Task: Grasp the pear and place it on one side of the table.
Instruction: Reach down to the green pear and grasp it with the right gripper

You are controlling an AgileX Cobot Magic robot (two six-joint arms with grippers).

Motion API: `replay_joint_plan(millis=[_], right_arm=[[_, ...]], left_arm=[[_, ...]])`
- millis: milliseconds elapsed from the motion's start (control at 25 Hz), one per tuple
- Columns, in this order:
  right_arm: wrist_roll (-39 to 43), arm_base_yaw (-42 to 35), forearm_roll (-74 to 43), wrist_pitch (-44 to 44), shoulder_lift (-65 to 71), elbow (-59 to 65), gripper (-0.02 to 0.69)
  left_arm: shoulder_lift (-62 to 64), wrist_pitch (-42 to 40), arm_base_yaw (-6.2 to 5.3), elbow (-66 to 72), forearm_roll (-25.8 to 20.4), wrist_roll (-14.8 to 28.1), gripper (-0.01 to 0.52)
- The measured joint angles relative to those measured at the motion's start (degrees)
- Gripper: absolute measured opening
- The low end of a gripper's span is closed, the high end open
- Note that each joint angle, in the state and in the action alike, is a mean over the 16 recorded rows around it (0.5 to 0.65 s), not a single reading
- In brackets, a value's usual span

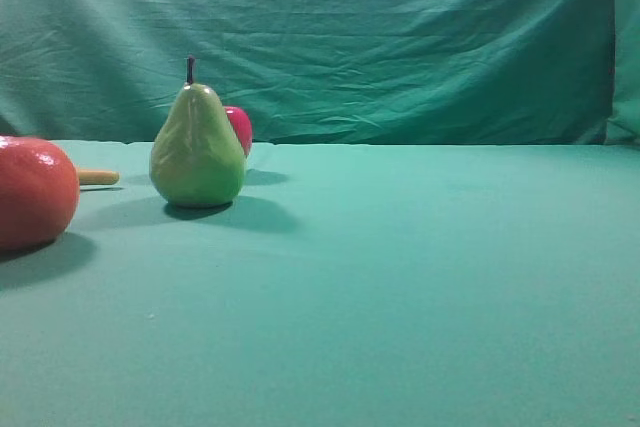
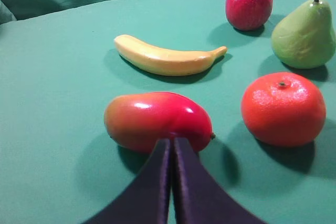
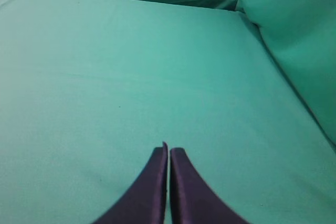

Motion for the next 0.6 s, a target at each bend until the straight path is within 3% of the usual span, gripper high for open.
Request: replay_joint_plan(millis=[600], right_arm=[[0.0,0.0,-0.1,-0.1,0.0,0.0,0.000]], left_arm=[[0.0,0.0,0.00,0.0,0.0,0.0,0.000]])
